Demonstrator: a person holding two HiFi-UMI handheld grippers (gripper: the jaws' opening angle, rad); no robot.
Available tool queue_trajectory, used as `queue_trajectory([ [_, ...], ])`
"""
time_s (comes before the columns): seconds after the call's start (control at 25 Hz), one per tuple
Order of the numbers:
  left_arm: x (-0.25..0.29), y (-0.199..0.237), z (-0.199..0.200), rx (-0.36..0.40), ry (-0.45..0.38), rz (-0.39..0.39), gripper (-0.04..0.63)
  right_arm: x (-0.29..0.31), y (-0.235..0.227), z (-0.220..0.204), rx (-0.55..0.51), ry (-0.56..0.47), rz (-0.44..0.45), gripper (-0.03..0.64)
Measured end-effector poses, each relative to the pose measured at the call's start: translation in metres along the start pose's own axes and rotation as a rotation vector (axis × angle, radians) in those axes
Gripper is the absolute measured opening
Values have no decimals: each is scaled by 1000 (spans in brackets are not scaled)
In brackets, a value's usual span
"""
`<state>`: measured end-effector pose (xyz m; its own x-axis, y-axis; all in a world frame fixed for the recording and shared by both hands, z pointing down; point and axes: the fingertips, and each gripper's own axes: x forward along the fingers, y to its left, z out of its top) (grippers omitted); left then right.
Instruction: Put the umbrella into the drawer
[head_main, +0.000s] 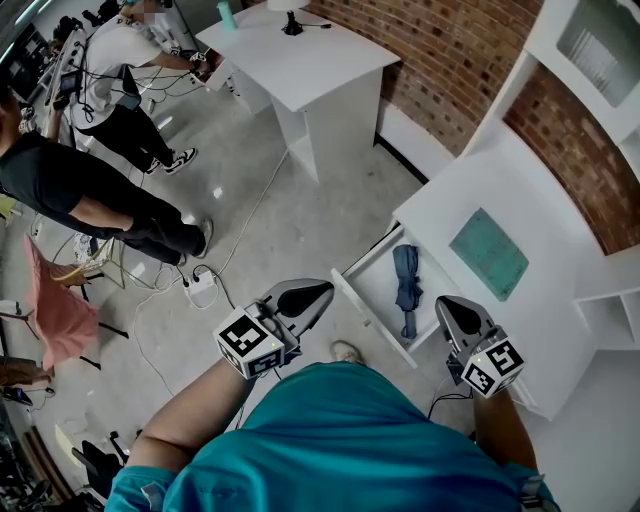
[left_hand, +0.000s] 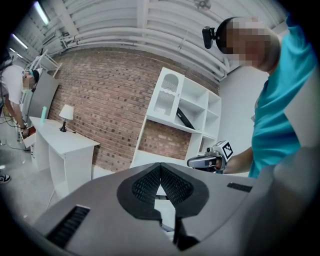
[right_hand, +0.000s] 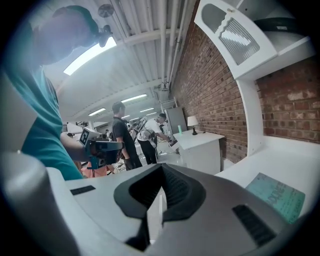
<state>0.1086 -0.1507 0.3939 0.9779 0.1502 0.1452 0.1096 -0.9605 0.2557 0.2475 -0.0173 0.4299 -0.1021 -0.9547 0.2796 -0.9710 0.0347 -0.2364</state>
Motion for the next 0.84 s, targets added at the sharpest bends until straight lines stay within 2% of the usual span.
queue_trajectory([
  [0.84, -7, -3, -1, 14, 4, -2, 15, 2, 6, -2, -15, 2, 14, 21],
])
